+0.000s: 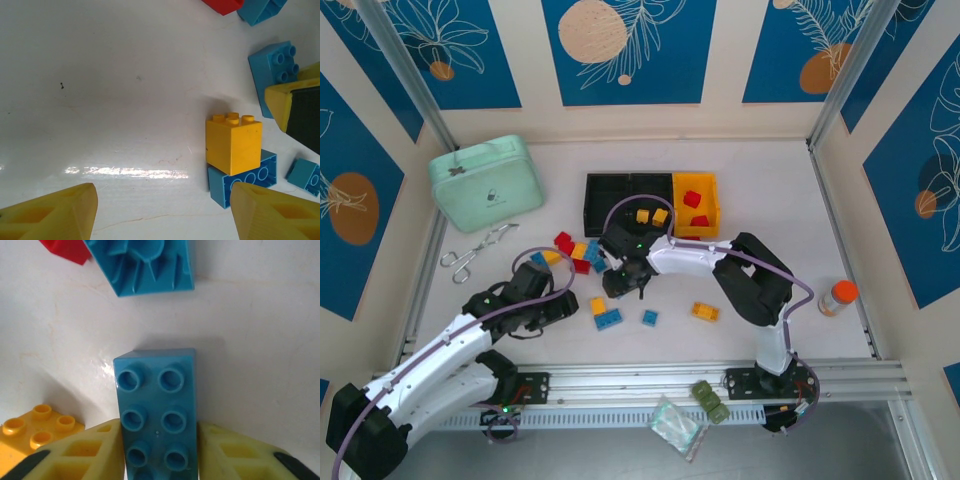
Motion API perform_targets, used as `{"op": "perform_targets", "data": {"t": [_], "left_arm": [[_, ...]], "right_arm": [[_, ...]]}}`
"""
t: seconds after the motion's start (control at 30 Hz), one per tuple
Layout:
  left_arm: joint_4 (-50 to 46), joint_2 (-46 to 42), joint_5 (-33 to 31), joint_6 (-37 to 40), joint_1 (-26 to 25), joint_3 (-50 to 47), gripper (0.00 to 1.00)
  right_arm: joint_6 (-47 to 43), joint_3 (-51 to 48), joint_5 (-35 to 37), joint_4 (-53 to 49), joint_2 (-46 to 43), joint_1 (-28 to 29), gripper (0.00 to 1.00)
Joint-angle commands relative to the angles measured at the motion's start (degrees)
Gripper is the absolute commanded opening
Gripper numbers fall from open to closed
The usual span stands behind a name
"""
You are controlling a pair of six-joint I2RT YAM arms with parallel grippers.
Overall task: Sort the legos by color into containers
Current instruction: Pick up the lego from the center of the table, then place the lego in the container.
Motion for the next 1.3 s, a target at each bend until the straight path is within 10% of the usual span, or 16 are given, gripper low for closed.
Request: {"op": "perform_targets", "data": {"t": [0.0,0.47,1.27], "left_arm": [[1.06,0.50,0.77,-0.45,-0.54,-0.78,0.70],[4.66,2.49,0.82,0.60,-0.54,0.47,0.70],[5.48,3.42,0.72,1.93,-0.54,0.74,0.70]], "right_arm": [[-0.77,1.50,1.38,-0.70,1.17,0.22,0.34],[1.74,14.24,1.75,-9.69,-2.58,-4.37,0.32],[7.19,67.62,7.14,-31.54,31.22,-12.63,0.36]]}}
